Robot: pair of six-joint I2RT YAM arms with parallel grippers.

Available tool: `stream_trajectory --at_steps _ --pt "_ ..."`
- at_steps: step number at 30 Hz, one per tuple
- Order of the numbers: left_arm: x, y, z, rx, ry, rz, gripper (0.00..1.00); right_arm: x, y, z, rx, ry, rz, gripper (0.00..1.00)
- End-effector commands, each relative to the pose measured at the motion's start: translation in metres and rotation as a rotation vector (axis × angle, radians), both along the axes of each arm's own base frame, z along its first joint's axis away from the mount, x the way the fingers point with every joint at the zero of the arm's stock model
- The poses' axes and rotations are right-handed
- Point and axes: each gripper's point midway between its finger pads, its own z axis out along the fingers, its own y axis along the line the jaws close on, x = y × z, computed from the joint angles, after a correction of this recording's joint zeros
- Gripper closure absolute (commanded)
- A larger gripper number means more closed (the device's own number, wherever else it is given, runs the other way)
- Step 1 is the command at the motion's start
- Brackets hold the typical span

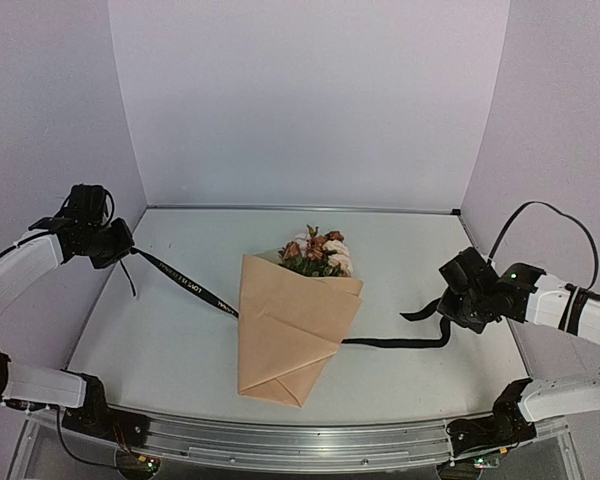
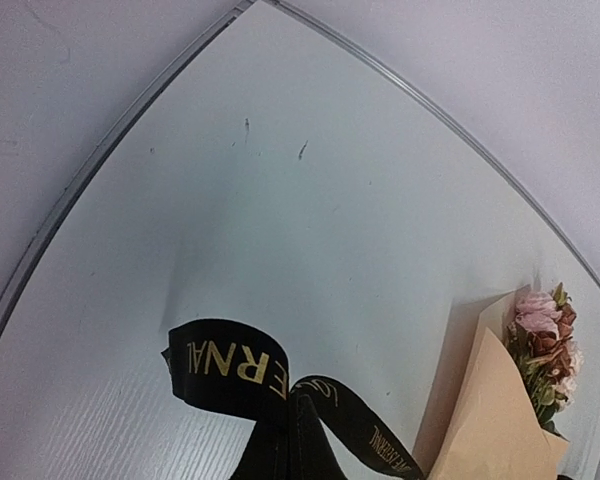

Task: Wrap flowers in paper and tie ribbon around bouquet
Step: Adjust the folded bouquet on the ribbon.

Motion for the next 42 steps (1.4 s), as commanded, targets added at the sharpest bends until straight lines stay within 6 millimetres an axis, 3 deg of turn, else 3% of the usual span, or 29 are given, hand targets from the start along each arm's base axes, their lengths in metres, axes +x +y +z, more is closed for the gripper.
stream_trajectory --at_steps 1,3,6,11,14,16,23,28,33,38,42 --pt "-0.006 0.012 -0.017 -0.066 0.041 0.015 1.00 -0.002 -0.010 0.003 -0.031 -0.008 -0.023 1.00" --pt "-0.003 -0.001 -0.012 -0.105 0.008 -0.057 1.00 -0.001 -0.006 0.006 -0.025 -0.007 0.001 1.00" --pt "0.003 -0.040 0.006 -0.204 -0.080 -0.245 1.00 0.006 0.013 0.013 0.018 -0.016 0.084 1.00" --pt "-0.018 -0.148 0.007 -0.258 -0.093 -0.643 1.00 0.015 0.077 0.003 0.194 0.032 0.271 1.00" --pt "-0.036 -0.192 -0.020 -0.281 -0.014 -0.759 1.00 0.020 0.118 -0.012 0.302 0.067 0.337 1.00" --pt "-0.041 -0.203 -0.047 -0.294 0.061 -0.766 1.00 0.025 0.137 -0.025 0.348 0.100 0.351 1.00" --pt "-0.062 -0.251 -0.104 -0.313 0.202 -0.853 1.00 0.051 0.192 -0.055 0.453 0.163 0.398 1.00" --pt "-0.074 -0.275 -0.128 -0.322 0.266 -0.879 1.00 0.067 0.211 -0.061 0.459 0.180 0.418 1.00" --pt "-0.069 -0.293 -0.142 -0.329 0.282 -0.888 1.00 0.083 0.220 -0.075 0.458 0.205 0.407 1.00" --pt "-0.055 -0.308 -0.141 -0.364 0.259 -0.888 1.00 0.102 0.207 -0.074 0.461 0.189 0.364 1.00" --pt "-0.049 -0.311 -0.132 -0.370 0.229 -0.878 1.00 0.100 0.173 -0.063 0.415 0.159 0.296 1.00"
